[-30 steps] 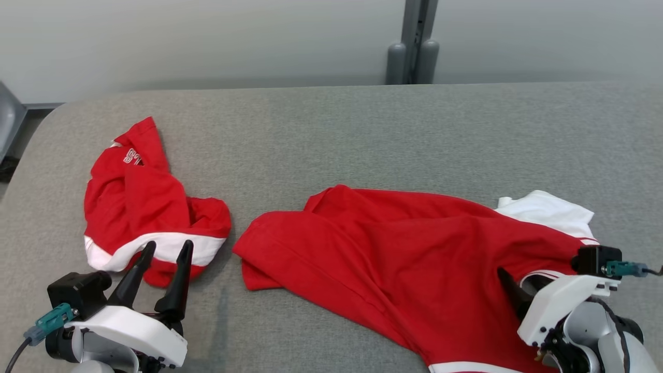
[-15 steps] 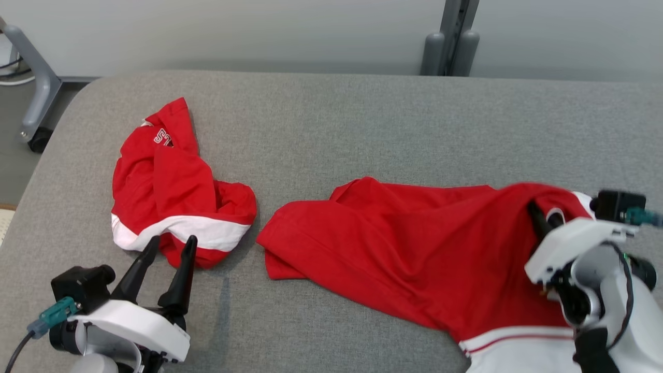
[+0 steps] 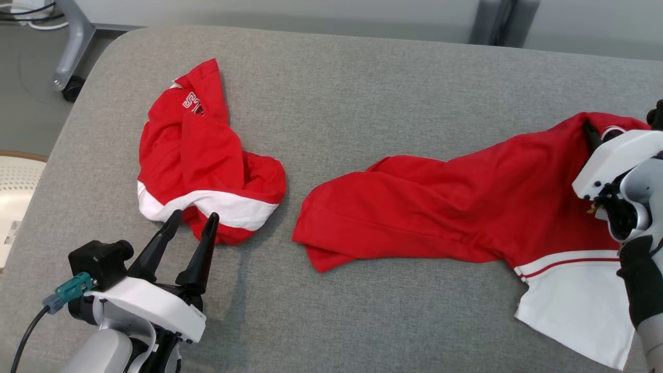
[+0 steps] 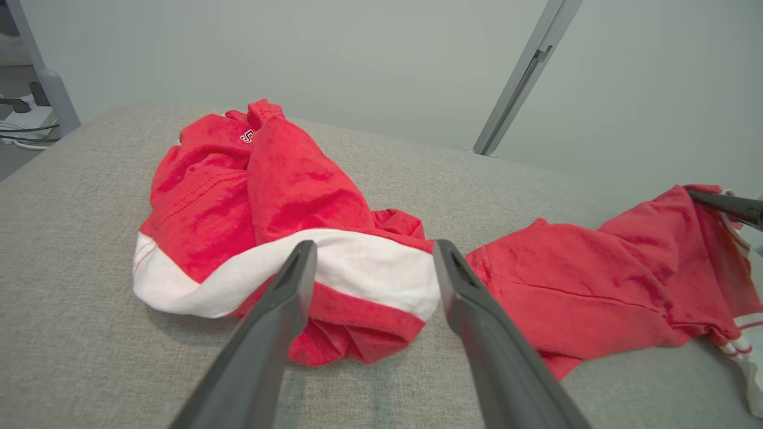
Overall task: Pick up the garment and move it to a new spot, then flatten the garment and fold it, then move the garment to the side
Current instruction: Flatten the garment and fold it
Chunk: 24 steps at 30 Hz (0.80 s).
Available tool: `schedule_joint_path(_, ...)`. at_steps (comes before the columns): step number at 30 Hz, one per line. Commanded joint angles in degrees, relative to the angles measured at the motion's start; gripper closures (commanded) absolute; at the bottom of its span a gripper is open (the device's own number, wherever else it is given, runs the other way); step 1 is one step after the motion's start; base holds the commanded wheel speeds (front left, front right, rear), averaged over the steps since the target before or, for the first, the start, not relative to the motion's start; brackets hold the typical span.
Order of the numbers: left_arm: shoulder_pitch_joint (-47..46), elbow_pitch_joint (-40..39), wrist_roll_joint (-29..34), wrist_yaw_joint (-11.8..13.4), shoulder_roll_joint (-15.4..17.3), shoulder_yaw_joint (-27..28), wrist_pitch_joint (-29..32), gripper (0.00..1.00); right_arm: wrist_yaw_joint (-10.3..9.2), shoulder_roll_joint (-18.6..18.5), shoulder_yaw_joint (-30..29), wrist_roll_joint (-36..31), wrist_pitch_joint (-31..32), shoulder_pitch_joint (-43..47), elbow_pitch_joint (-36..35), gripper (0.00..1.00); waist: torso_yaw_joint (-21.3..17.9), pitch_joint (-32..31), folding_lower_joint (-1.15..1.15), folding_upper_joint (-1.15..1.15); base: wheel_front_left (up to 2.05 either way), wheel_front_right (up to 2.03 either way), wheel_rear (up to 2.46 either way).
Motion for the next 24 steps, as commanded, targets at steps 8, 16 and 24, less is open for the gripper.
schedule_joint_path(8,-1.8,1.2,0.6,-0.5,-0.9,-1.3,0.0,0.0,0.01,-1.0,-2.1,-3.4,-4.0,-4.8,10.2,0.0,0.3,-0.9,0.0,0.0,0.0,0.0,0.0)
schedule_joint_path(16,0.8,1.5,0.4,0.8,-1.0,-1.9,0.3,0.0,0.01,1.0,2.8,-1.6,-6.2,-1.9,13.0,0.0,-3.9,-5.8,0.0,0.0,0.0,0.0,0.0)
schedule_joint_path(24,3.4,0.7,-0.2,3.1,-0.3,-0.5,-0.7,0.0,0.01,2.1,12.1,4.6,-13.0,4.5,3.0,0.0,-9.0,-9.6,0.0,0.0,0.0,0.0,0.0)
